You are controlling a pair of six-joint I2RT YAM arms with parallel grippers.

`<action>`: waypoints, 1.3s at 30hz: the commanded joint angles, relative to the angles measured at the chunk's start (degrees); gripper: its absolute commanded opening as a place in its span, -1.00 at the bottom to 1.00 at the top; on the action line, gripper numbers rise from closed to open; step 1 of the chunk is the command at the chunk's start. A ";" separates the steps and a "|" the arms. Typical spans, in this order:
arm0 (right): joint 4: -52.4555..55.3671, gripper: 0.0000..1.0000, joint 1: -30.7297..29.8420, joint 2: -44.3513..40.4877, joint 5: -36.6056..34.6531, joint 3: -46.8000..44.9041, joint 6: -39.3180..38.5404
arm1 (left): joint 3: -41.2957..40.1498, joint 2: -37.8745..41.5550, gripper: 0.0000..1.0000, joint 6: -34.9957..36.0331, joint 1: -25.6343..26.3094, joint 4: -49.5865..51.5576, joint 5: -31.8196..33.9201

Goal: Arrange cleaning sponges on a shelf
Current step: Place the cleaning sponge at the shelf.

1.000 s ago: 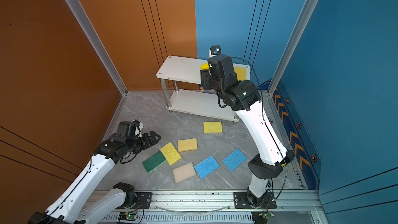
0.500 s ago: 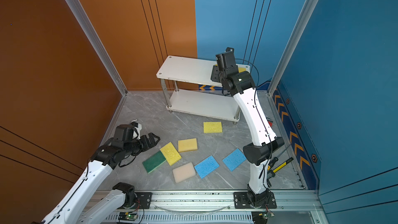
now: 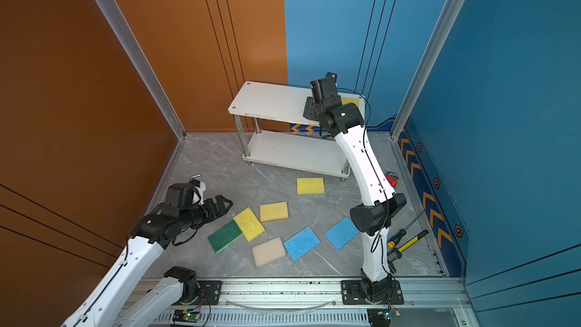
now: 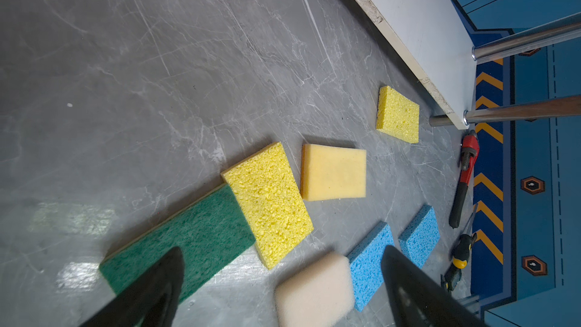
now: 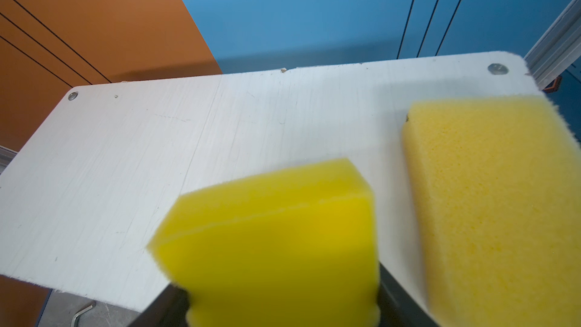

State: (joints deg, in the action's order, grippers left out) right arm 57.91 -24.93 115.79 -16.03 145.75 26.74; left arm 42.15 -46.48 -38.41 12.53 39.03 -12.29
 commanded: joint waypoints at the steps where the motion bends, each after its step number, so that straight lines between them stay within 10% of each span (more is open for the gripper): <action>1: -0.86 0.44 0.47 1.66 0.88 2.24 1.55 | -0.68 0.93 0.96 0.58 -0.67 1.99 -1.15; 10: -2.23 1.00 0.24 2.62 0.34 2.67 1.82 | -0.82 1.66 0.96 1.23 -1.55 3.07 -1.48; 39: -7.45 0.99 -4.41 -10.66 -5.18 3.26 -2.47 | -1.84 4.21 0.96 0.79 -3.03 3.07 -2.36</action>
State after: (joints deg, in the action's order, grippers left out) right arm 51.37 -29.98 110.24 -18.33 148.88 26.13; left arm 41.12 -43.18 -37.34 10.07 40.75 -14.00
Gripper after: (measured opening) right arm 0.998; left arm 0.981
